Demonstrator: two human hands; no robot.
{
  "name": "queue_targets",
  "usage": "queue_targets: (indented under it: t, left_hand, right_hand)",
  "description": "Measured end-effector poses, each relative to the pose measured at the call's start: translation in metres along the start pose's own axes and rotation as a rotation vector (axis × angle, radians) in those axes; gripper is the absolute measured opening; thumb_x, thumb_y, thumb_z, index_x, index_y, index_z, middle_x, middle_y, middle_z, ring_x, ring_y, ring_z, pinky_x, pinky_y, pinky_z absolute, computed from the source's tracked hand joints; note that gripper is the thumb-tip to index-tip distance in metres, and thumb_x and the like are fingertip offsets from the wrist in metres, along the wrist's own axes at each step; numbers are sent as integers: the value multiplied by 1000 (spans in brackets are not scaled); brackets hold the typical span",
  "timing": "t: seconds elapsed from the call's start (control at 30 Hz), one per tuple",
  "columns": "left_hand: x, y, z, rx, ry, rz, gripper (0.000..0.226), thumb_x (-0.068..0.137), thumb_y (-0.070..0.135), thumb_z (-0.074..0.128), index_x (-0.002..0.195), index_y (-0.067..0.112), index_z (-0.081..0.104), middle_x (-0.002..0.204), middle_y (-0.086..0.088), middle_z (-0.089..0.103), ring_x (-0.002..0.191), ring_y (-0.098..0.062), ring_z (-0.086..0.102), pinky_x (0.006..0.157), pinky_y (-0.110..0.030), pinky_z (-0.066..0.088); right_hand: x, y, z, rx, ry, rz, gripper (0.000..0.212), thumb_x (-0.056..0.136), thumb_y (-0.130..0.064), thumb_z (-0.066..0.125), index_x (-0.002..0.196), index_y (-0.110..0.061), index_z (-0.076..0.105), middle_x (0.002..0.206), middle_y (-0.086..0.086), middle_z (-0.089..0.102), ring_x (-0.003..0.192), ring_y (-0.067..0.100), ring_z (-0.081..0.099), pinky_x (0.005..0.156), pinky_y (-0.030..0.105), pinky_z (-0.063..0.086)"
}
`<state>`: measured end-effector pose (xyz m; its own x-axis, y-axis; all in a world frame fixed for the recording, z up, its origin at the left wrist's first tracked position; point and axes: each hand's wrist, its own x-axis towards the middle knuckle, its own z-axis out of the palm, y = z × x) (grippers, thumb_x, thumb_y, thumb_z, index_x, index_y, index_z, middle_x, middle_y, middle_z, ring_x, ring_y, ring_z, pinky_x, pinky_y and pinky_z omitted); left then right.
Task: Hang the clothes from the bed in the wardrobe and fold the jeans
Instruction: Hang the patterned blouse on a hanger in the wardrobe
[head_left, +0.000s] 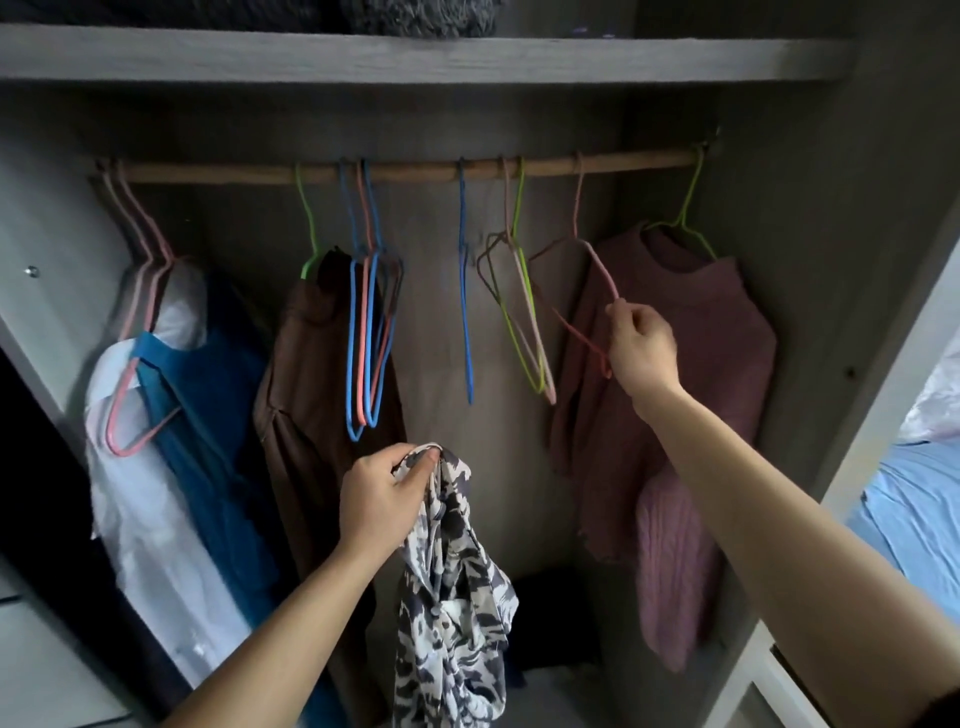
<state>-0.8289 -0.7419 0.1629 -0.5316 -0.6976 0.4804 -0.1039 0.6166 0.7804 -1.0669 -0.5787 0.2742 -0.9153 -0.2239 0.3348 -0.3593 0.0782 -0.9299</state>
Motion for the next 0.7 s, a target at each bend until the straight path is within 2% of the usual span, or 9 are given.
queue_targets:
  t: [0.07,0.13,0.27,0.37,0.47,0.57,0.63,0.7]
  left_hand:
    - [-3,-1,0,7,-1,-5,12,89,35,69,87,26,76,64,12,69,56,-2,62,56,-32,48]
    - [-5,-3,-2,29,10,-14,13,89,34,69,84,24,76,59,7,66,51,-6,57,55,-34,46]
    - [-7,-4,-13,72,22,-30,12,90,33,69,84,25,76,62,17,66,58,-2,61,54,-25,45]
    - [-7,-6,-27,106,41,-66,18,90,33,66,73,28,71,63,17,66,63,-1,62,57,-24,46]
    - [-6,-8,-43,120,68,-110,30,90,33,65,62,23,61,54,11,60,56,-5,57,55,-30,43]
    - [-4,-9,-57,107,95,-127,27,90,33,66,66,19,65,53,8,59,54,-5,55,57,-31,45]
    - [-3,-11,-67,121,110,-125,19,90,33,68,74,22,72,59,10,65,60,-6,61,61,-32,50]
    - [-2,-12,-76,137,125,-118,16,89,34,69,78,24,74,63,9,68,62,-7,63,61,-34,52]
  right_hand:
    - [-4,5,3,-210,-22,-19,37,96,-37,52,127,-17,55,118,9,61,112,31,58,102,44,46]
    - [-15,5,12,-368,54,-114,54,95,-29,57,143,-11,42,138,17,46,127,37,45,107,45,35]
    - [-45,-20,39,-329,124,-498,47,89,-13,61,134,-5,54,133,20,47,122,38,46,102,44,36]
    - [-59,-44,72,-228,35,-642,36,91,-9,60,126,-3,60,123,18,54,113,34,55,98,43,43]
    - [-69,-67,113,-147,-253,-475,27,99,-23,56,117,-6,67,110,15,68,103,33,64,90,40,48]
    - [-76,-77,151,-192,-574,-174,51,101,-49,47,101,-4,71,100,16,70,103,35,64,86,37,48]
    - [-80,-72,169,-157,-651,-105,50,99,-48,51,93,-4,72,91,13,70,92,30,66,88,42,52]
    - [-81,-62,179,-118,-591,-139,36,99,-38,57,90,-8,75,80,3,66,82,18,62,80,35,52]
